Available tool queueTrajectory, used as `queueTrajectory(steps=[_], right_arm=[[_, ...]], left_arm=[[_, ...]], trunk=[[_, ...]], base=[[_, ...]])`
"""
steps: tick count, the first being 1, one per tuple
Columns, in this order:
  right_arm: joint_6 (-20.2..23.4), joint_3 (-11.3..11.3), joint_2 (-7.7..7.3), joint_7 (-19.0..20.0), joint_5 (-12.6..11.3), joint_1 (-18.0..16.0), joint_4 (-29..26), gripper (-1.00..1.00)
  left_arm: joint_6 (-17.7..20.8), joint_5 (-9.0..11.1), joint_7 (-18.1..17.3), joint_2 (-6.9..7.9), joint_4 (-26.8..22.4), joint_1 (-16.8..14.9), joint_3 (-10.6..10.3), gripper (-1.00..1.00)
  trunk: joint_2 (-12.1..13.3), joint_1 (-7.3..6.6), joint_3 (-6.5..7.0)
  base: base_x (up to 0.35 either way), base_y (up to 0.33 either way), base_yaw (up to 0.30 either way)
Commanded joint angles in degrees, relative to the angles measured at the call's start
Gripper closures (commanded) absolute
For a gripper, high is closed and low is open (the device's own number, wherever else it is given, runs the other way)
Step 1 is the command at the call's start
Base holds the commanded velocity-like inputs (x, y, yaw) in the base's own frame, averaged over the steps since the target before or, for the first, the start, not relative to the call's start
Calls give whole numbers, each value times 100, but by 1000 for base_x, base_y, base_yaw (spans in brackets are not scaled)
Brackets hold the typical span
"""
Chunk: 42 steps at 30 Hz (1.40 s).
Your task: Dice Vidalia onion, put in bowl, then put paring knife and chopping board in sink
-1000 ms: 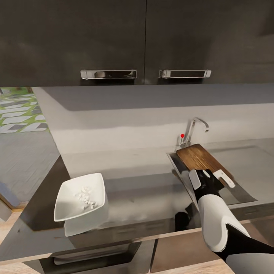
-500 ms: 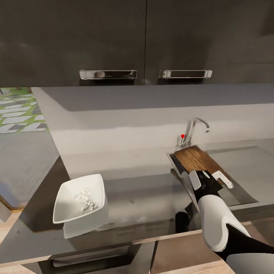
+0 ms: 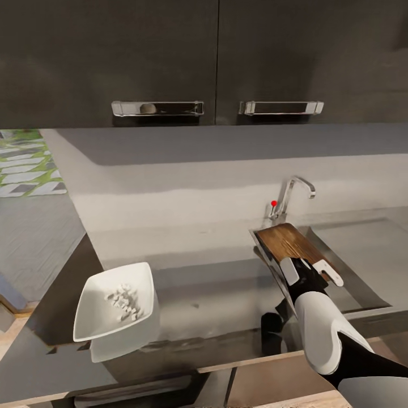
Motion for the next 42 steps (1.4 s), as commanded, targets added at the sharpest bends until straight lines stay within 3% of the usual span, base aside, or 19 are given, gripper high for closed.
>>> queueTrajectory(steps=[1,9,12,16,42], right_arm=[[-29,-14,-4,-1,-53,-5,-10,100],[-37,-45,-113,-9,-107,-5,-12,100],[-41,-419,-172,-22,-115,-5,-18,100],[-46,-602,-200,-26,-112,-5,-21,100],[-54,-640,-234,-57,-93,-5,-30,100]], left_arm=[[-39,40,11,-4,24,-10,-49,-100],[-39,40,11,-4,24,-10,-53,-100],[-39,40,11,-4,24,-10,-53,-100],[-39,40,11,-4,24,-10,-55,-100],[-39,40,11,-4,30,-10,-51,-100]], trunk=[[-6,1,-16],[-6,1,-89],[-6,1,-116],[-6,1,-153],[-6,1,-390]], base=[[0,0,0],[0,0,0],[0,0,0],[0,0,0],[0,0,0]])
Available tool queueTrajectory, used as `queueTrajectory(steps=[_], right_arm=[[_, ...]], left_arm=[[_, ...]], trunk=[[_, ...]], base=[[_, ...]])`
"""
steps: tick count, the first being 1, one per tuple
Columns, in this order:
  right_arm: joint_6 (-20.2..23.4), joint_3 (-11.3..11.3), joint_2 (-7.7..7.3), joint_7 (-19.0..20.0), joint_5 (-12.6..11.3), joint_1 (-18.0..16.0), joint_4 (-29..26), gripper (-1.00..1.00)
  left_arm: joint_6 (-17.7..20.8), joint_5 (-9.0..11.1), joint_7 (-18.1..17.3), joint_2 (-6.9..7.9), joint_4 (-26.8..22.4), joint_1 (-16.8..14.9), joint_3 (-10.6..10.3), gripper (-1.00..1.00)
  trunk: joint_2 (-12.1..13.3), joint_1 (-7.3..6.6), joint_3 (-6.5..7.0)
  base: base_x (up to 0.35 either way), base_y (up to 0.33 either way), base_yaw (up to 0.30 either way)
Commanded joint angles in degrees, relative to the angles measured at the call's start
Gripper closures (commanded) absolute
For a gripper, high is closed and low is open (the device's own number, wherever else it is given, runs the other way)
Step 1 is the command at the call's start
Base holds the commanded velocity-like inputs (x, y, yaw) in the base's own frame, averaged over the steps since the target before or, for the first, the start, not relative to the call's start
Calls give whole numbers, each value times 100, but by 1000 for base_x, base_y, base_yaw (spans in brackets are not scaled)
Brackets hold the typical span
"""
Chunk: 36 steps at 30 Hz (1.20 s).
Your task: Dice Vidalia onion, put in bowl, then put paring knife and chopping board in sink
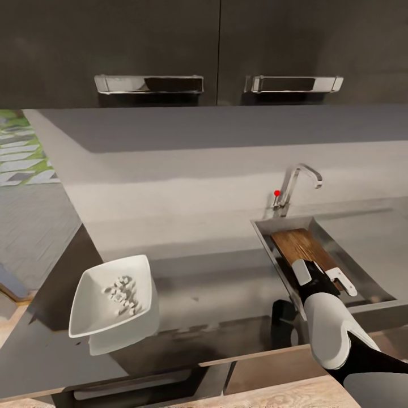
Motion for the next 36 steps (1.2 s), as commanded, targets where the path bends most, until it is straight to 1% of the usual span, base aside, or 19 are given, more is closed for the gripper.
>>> queueTrajectory(steps=[1,16,36], right_arm=[[-31,-14,4,-7,-25,-5,-9,100],[-34,-14,4,-32,-25,-5,-33,100],[-34,-14,4,-35,-25,-5,-48,100]], left_arm=[[-39,40,11,-4,23,-9,-51,-100],[-39,40,11,-4,24,-9,-50,-100],[-39,40,11,-4,25,-9,-51,-100]], trunk=[[-6,1,-16],[-6,1,-153],[-6,1,-323]], base=[[0,0,0],[29,-43,0],[1,-1,0]])
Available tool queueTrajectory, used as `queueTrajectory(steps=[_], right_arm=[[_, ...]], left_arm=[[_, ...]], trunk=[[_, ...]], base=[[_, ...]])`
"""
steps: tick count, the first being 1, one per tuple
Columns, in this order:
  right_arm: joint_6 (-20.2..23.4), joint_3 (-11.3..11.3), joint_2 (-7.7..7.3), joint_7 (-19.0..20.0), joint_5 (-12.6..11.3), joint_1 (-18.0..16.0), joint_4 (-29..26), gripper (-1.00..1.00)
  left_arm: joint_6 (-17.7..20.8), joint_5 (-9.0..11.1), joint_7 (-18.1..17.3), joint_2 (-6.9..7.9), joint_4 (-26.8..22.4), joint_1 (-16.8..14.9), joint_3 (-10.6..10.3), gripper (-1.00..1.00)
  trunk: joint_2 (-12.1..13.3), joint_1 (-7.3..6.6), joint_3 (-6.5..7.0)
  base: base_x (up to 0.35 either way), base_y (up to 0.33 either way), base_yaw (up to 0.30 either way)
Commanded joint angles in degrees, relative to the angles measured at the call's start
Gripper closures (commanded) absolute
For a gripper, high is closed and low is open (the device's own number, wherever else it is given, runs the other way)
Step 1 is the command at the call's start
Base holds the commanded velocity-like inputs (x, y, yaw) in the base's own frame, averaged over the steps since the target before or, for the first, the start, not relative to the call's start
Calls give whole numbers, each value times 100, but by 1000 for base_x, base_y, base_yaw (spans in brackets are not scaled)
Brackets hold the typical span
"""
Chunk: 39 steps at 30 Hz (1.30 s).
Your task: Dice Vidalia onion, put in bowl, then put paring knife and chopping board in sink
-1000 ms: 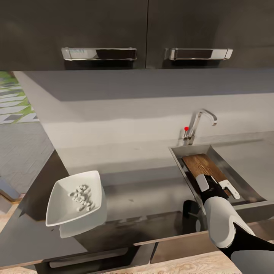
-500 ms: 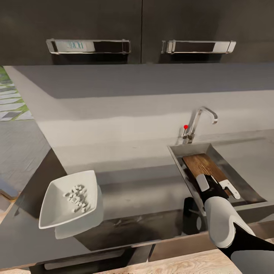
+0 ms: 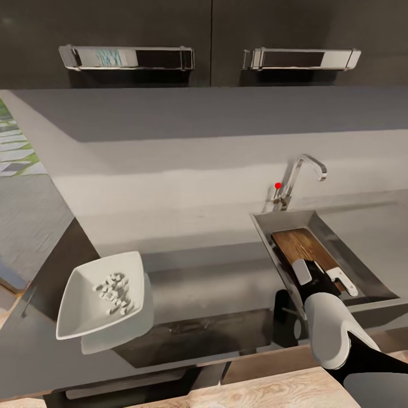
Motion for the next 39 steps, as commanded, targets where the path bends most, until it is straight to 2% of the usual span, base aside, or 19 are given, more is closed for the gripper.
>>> queueTrajectory(steps=[1,14,16,21,24,39], right_arm=[[-32,-15,4,-7,-31,-5,-13,100],[-55,13,4,-178,12,-5,-39,100],[-57,17,9,-180,149,-5,-39,100],[-61,20,20,-174,738,-5,-39,100],[-59,20,25,-173,871,-5,-39,100],[-51,20,25,-164,911,-5,-33,100]], left_arm=[[-39,40,11,-4,23,-9,-48,-100],[-39,40,11,-4,23,-9,-49,-100],[-39,40,11,-4,23,-9,-50,-100],[-39,40,11,-4,25,-9,-48,-100],[-39,40,11,-4,25,-9,-47,-100],[-39,40,11,-4,25,-9,-48,-100]], trunk=[[-5,1,-8],[-5,1,-12],[-5,1,-12],[-5,1,-12],[-5,1,-12],[-5,1,-52]], base=[[0,0,0],[0,0,0],[0,0,0],[0,0,0],[0,0,0],[0,0,0]])
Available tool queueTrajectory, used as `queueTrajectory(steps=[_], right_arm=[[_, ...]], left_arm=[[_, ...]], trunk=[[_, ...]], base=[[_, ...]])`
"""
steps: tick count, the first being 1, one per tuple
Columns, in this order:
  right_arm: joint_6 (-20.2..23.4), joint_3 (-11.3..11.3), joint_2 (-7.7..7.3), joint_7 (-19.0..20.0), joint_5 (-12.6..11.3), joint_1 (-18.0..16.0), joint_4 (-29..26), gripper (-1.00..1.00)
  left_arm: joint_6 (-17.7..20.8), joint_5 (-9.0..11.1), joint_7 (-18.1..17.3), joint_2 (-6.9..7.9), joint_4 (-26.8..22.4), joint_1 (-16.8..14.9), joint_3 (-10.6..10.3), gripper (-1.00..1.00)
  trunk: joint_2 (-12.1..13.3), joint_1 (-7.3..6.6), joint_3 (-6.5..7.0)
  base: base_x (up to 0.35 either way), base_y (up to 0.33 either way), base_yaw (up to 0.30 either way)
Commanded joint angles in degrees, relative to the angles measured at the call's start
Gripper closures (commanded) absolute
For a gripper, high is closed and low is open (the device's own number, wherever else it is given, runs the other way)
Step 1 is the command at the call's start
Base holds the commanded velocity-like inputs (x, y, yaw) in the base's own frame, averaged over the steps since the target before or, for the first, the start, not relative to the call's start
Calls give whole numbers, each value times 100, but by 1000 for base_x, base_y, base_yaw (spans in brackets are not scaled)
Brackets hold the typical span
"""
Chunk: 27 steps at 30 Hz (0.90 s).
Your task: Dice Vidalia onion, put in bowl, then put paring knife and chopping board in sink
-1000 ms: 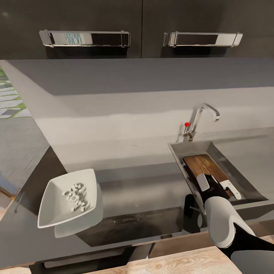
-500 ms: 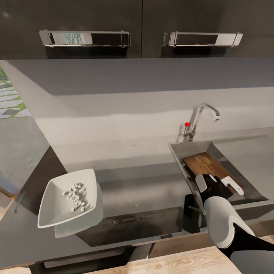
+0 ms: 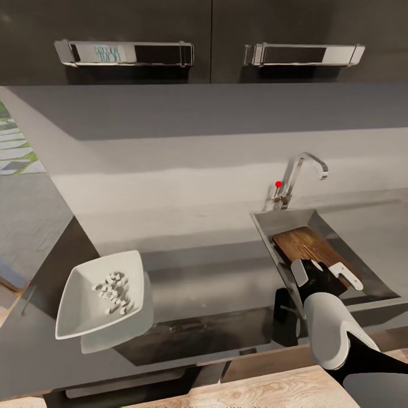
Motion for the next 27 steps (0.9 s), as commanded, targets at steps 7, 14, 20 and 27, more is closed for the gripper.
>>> queueTrajectory(steps=[7,14,20,27], right_arm=[[-34,-17,5,2,-16,-5,-4,100],[-34,-17,6,2,-17,-5,-4,100],[-34,-17,6,2,-17,-5,-4,100],[-34,-17,2,2,-17,-5,-4,100]], left_arm=[[-39,40,11,-4,24,-9,-49,-100],[-39,40,11,-4,24,-9,-51,-100],[-39,40,11,-4,24,-9,-51,-100],[-39,40,11,-4,24,-9,-48,-100]], trunk=[[-5,1,-69],[-5,1,-133],[-5,1,-187],[-5,1,-202]], base=[[0,0,0],[0,0,0],[0,0,0],[0,0,0]])
